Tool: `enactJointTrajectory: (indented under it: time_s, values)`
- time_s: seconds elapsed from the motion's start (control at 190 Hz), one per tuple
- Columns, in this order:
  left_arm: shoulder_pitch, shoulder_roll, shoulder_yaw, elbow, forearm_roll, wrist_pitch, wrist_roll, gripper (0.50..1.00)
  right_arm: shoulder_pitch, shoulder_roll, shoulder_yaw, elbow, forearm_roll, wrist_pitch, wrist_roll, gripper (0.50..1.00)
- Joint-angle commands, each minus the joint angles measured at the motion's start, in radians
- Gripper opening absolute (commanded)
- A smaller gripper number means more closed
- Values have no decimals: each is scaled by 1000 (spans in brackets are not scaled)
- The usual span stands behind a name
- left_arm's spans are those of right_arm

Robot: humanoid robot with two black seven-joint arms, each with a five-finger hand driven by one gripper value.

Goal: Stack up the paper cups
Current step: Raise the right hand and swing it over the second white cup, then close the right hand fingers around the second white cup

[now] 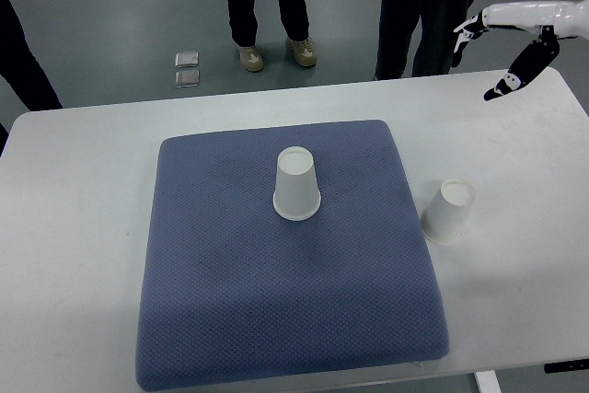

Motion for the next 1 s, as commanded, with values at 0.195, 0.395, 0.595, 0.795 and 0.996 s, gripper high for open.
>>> enactJointTrajectory:
  time_s: [0.195,0.395,0.595,0.795,0.996]
  values:
    - [0,0,0,0,0,0,0,1000,-2,-8,-135,79,-116,-25,0,913]
    - [0,0,0,0,0,0,0,1000,-51,29,-152,79,-140,-69,-1,911]
    - [0,0,0,0,0,0,0,1000,-68,49,-187,80,-182,-91,-1,911]
    - [0,0,0,0,0,0,0,1000,-76,63,-202,105,-182,-89,-1,911]
    - [0,0,0,0,0,0,0,1000,-93,63,-209,122,-183,-89,-1,911]
